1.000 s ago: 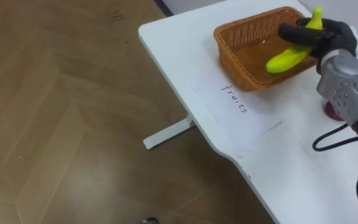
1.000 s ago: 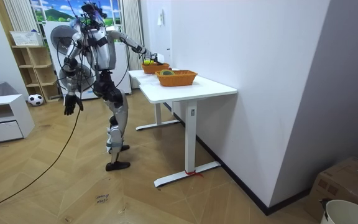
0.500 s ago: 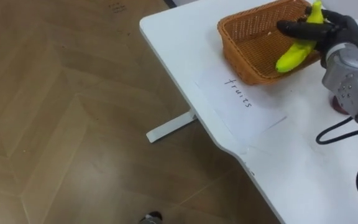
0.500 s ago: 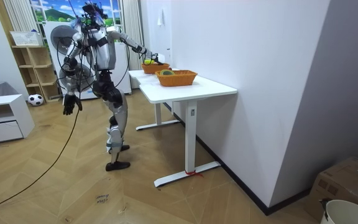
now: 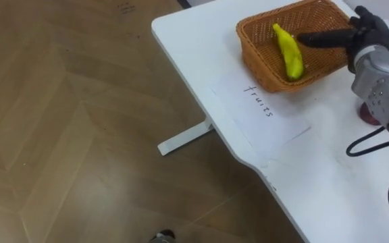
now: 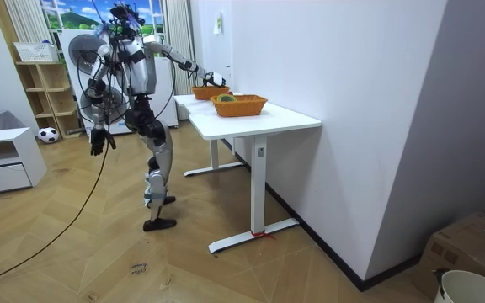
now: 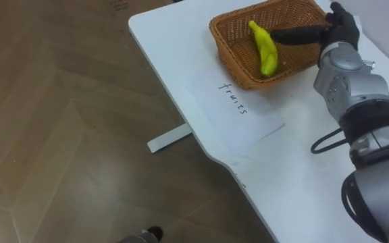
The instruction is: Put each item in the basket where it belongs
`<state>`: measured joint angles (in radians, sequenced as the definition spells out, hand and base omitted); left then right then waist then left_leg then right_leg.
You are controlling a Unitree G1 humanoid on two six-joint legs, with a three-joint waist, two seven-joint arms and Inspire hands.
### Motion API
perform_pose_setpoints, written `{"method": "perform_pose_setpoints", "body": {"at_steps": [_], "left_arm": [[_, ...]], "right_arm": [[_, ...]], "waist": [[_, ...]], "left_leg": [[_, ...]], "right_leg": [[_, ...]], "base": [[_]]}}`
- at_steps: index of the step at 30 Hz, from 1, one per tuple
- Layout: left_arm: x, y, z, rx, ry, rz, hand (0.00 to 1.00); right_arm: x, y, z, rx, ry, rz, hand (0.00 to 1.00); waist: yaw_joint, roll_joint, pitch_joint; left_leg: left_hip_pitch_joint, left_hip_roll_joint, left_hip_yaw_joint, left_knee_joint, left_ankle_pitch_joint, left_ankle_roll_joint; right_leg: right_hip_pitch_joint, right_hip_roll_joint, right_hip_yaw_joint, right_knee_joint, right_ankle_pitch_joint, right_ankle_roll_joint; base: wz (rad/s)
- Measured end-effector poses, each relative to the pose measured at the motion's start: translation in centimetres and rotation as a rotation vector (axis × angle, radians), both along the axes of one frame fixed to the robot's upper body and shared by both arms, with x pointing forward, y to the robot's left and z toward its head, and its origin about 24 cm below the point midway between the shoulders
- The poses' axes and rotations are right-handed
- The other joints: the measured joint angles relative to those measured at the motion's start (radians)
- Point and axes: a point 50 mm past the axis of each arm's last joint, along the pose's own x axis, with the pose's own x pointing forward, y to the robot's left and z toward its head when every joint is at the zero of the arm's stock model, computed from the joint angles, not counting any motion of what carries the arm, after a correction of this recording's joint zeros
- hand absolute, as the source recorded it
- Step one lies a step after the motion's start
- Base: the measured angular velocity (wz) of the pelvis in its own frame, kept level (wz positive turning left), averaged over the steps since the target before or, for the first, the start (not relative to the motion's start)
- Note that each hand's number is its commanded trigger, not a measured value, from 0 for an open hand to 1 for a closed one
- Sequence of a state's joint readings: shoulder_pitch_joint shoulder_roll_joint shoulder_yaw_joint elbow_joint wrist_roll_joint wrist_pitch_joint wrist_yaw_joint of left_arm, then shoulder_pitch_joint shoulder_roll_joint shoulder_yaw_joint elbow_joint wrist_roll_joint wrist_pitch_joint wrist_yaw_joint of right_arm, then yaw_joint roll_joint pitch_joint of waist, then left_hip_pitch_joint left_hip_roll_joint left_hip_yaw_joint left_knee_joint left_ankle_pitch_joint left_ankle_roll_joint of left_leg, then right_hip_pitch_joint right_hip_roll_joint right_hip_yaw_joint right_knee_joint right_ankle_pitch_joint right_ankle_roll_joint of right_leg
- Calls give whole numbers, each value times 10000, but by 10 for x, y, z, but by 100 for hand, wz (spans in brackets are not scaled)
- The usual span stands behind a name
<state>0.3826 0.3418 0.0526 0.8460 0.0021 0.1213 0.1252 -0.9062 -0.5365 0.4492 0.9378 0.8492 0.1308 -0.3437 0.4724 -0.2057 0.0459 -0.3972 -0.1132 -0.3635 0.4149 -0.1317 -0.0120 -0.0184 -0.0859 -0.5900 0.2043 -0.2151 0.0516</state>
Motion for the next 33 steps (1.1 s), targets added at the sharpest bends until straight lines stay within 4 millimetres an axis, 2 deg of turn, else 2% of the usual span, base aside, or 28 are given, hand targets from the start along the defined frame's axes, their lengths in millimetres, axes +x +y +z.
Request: {"method": "perform_pose_setpoints", "body": {"at_steps": [18,25,33], "left_arm": [[1,0,0,34,-63,-34,0],[1,0,0,119,-75,-92,0],[-3,0,1,166,24,-50,0]], "right_arm": [[-1,-7,8,-158,-280,-37,0],[0,-7,22,-642,-716,65,0],[-1,-11,32,-410,-1181,-322,0]], "waist": [[-19,5,-13],[-45,10,-16],[-414,59,-53]], "left_leg": [[91,160,254,-19,-4,-1],[138,175,322,-19,-8,6],[304,179,417,-4,-29,37]], "right_leg": [[-89,30,236,9,37,-57],[-91,25,379,20,50,-73],[65,10,478,21,61,-64]], "base": [[-5],[-4],[-2]]}}
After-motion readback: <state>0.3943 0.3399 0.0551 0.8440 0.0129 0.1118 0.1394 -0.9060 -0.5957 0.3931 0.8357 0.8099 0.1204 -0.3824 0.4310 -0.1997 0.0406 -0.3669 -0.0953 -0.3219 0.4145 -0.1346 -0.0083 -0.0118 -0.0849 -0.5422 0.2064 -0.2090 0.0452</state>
